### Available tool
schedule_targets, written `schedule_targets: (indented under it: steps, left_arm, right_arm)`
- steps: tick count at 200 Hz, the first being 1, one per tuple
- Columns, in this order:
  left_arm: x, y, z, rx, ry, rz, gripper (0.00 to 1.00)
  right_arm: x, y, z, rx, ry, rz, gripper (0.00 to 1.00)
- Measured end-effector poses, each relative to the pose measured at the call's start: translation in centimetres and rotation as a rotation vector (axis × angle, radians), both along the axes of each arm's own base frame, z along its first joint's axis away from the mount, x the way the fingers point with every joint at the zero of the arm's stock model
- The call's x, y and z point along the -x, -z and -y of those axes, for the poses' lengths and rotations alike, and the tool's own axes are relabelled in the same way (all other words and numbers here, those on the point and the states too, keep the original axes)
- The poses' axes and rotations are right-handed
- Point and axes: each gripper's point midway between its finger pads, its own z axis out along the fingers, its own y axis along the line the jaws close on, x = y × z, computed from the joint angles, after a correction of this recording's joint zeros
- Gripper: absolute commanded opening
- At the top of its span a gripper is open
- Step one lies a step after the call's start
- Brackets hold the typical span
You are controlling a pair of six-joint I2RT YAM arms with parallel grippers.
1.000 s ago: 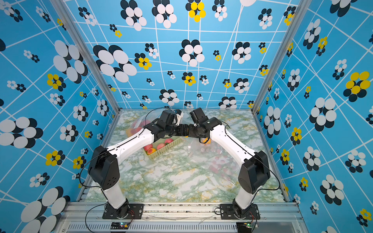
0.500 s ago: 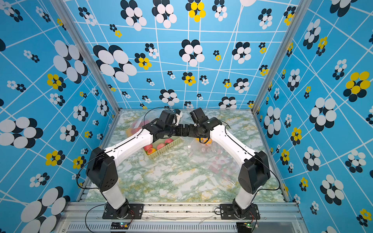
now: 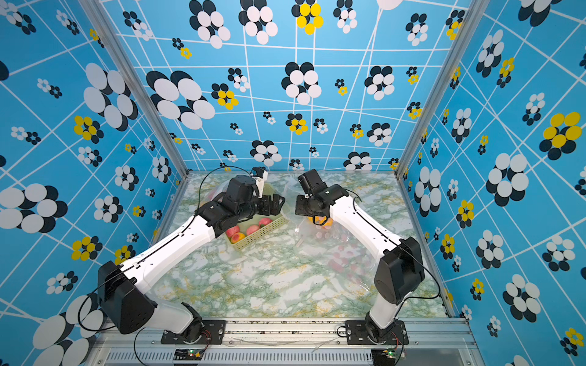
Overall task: Place the peach in a zip-top bag and seal the zipper
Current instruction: Pick up the peach from the basket.
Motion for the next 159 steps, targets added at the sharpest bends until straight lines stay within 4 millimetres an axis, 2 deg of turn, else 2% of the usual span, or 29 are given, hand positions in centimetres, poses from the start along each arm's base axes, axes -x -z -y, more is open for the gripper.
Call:
schedule_targets:
  steps: [19, 43, 75, 104, 159]
  left_arm:
    - [0.5, 1.7, -0.8, -0.058, -0.006, -0.037, 0.89]
    - [0.6, 2.9, -1.8, -0.104, -0.012, -0.072, 0.88]
    - [0.0, 5.1, -3.1, -0.169, -0.024, -0.136, 0.84]
    - [-1.0, 7.1, -3.2, -0.218, -0.025, -0.202, 0.82]
    - [-4.4, 9.8, -3.2, -0.286, -0.038, -0.286, 0.8]
  right_arm:
    - [0.0, 0.0, 0.0, 0.002, 0.001, 0.001, 0.0]
    - [-0.1, 0.0, 0.1, 0.007, 0.005, 0.003, 0.0]
    - [0.1, 0.2, 0.4, 0.018, 0.01, 0.001, 0.0]
    - [0.0, 0.1, 0.6, 0.023, 0.015, 0.006, 0.0]
    - [0.3, -0.1, 1.0, 0.03, 0.021, 0.011, 0.0]
